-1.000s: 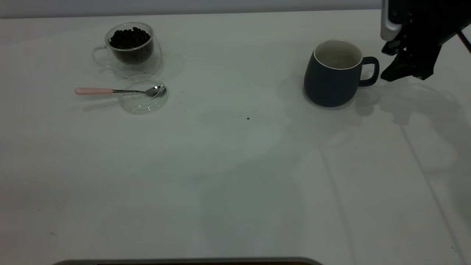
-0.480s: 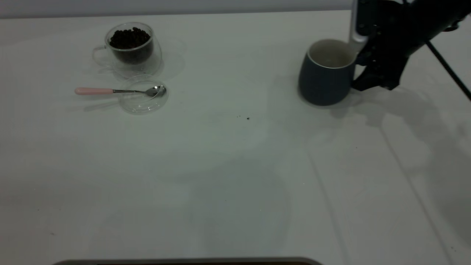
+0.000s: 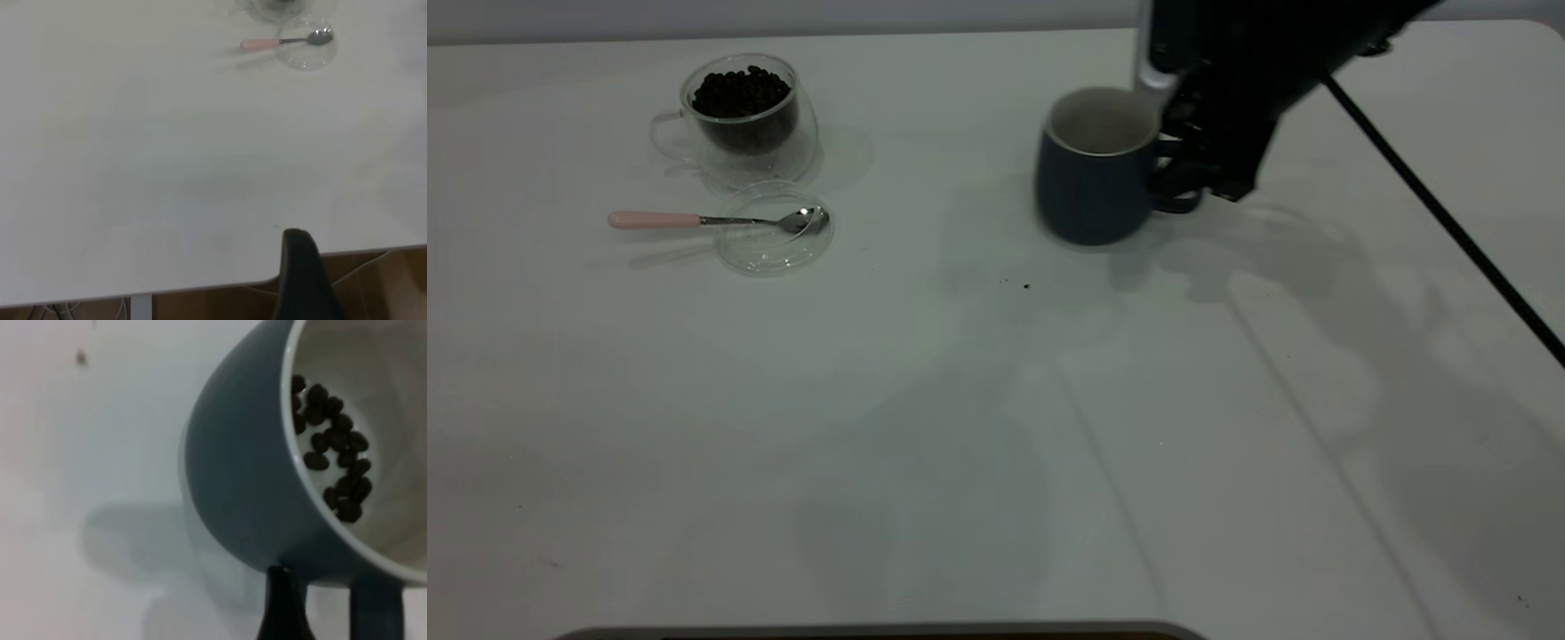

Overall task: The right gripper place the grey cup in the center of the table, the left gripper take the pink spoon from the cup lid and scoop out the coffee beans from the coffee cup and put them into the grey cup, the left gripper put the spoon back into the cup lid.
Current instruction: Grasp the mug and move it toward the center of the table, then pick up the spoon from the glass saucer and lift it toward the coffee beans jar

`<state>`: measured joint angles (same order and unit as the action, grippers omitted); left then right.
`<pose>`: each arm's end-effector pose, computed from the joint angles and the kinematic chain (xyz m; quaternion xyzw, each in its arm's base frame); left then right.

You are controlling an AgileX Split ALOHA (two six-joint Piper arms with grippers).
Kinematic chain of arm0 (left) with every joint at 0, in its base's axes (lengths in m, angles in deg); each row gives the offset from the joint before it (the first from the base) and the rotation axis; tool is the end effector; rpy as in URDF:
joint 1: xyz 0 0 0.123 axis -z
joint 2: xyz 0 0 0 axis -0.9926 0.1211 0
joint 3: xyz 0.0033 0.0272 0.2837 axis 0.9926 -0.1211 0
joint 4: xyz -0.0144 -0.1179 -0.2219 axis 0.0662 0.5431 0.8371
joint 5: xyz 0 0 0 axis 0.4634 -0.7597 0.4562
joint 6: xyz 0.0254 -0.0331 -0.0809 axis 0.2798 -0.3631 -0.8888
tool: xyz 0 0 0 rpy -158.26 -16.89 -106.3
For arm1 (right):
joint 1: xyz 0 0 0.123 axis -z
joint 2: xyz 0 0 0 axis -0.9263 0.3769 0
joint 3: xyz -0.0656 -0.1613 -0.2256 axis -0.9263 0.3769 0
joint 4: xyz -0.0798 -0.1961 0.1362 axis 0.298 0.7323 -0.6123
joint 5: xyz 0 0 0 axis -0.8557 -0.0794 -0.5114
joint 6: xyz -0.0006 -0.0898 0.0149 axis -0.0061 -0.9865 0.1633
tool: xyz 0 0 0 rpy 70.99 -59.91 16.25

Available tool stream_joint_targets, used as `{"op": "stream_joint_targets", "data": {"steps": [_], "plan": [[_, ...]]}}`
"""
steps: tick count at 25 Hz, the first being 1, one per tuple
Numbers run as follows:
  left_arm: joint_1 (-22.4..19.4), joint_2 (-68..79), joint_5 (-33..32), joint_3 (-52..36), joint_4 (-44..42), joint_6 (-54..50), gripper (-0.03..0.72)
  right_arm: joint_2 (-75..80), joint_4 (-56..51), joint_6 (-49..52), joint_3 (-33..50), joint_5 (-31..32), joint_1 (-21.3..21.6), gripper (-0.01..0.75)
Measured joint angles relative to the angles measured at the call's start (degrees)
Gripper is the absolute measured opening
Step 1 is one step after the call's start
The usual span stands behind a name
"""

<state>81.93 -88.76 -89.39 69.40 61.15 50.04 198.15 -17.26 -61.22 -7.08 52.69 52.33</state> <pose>-0.0129 -0.0070 0.2706 0.0348 0.8720 -0.0138 0.4881 0.4395 0.1471 0.0337 -0.6439 0.7057 0.0051 0.2955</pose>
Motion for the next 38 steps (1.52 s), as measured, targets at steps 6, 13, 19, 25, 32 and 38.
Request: {"op": "stream_joint_targets", "data": {"steps": [6,13,19,25,32,38], "plan": [[0.00,0.00,0.00,0.00,0.00,-0.05,0.507,0.51,-0.72,0.00,-1.53,0.58,-3.41,0.518],[0.00,0.00,0.00,0.00,0.00,-0.05,0.507,0.97,-1.56,0.07,-1.61,0.85,-4.33,0.509],[0.00,0.00,0.00,0.00,0.00,-0.05,0.507,-3.45,-1.43,7.51,0.08,1.24,-1.65,0.509],[0.00,0.00,0.00,0.00,0.00,-0.05,0.507,-14.29,-1.43,19.54,8.03,4.70,0.02,0.509],[0.00,0.00,0.00,0.00,0.00,-0.05,0.507,-35.46,3.97,60.04,21.30,17.87,0.02,0.509],[0.00,0.00,0.00,0.00,0.00,-0.05,0.507,-52.79,35.71,100.05,29.38,37.70,0.02,0.507]]}}
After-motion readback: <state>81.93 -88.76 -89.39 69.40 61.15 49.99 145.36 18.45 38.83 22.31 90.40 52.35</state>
